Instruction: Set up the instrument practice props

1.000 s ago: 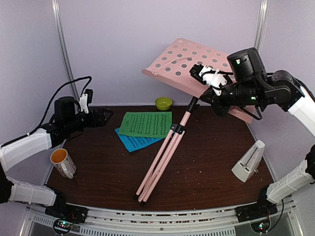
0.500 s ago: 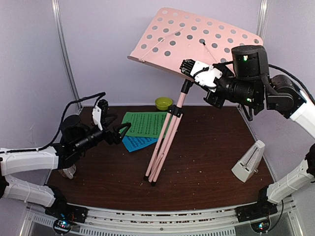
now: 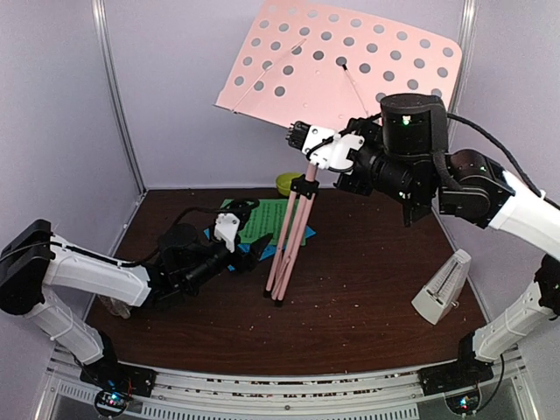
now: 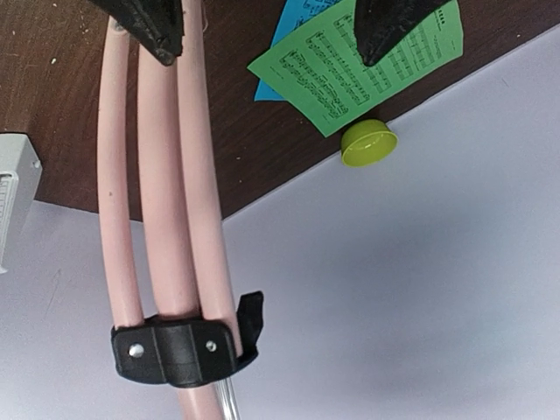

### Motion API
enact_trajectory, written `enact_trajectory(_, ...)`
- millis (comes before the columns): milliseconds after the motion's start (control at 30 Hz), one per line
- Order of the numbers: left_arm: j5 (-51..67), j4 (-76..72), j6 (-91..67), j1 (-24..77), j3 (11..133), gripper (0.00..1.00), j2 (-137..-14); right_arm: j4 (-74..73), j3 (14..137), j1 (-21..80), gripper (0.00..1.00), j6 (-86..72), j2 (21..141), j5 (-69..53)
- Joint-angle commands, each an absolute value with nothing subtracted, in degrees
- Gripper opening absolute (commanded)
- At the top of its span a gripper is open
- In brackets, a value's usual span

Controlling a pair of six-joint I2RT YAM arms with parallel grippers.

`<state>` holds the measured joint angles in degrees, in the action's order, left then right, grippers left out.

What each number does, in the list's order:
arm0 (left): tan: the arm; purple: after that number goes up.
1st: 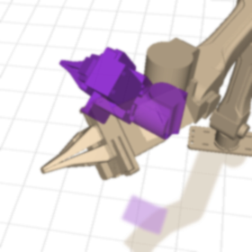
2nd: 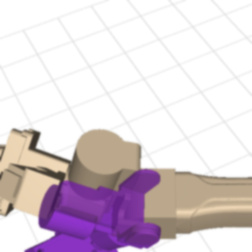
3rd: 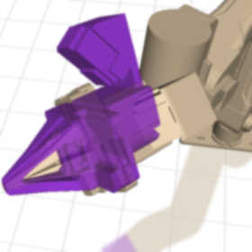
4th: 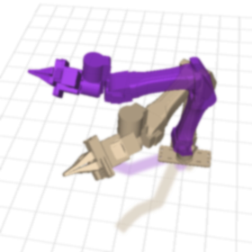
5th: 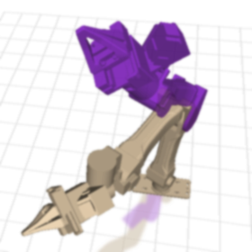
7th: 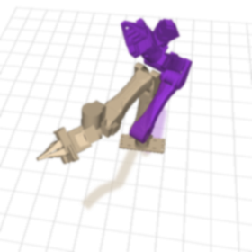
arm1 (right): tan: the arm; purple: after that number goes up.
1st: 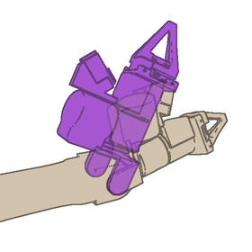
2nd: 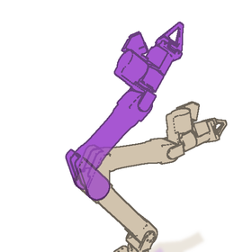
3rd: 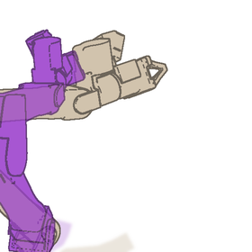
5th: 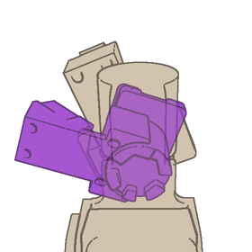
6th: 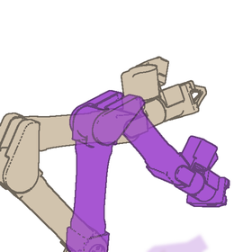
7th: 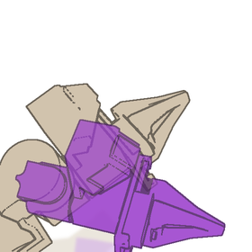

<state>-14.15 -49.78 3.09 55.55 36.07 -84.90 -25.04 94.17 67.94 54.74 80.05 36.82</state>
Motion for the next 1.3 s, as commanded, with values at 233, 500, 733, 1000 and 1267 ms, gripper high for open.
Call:
enact_trajectory(233, -19.49, -53.73, 4.71, 58.75, 44.89, 0.59, -92.04, -1.46, 95.60, 70.03, 0.00, 59.73, 77.84, 45.02)
enact_trajectory(500, -24.42, -48.23, 1.67, 58.90, 50.05, 0.54, -95.36, 0.69, 95.54, 71.44, 0.00, 61.87, 78.90, 46.71)
enact_trajectory(733, -30.49, -44.59, -1.95, 59.32, 54.11, 0.46, -98.59, 1.43, 95.79, 72.14, 0.00, 62.18, 79.52, 47.32)
enact_trajectory(1000, -32.87, -39.10, -4.57, 59.37, 58.95, 0.42, -101.60, 0.92, 96.31, 72.60, 0.00, 61.59, 79.72, 47.61)
enact_trajectory(1267, -27.66, -38.59, -2.80, 59.43, 60.18, 0.25, -102.50, 0.75, 96.33, 72.82, 0.00, 61.86, 79.57, 47.55)
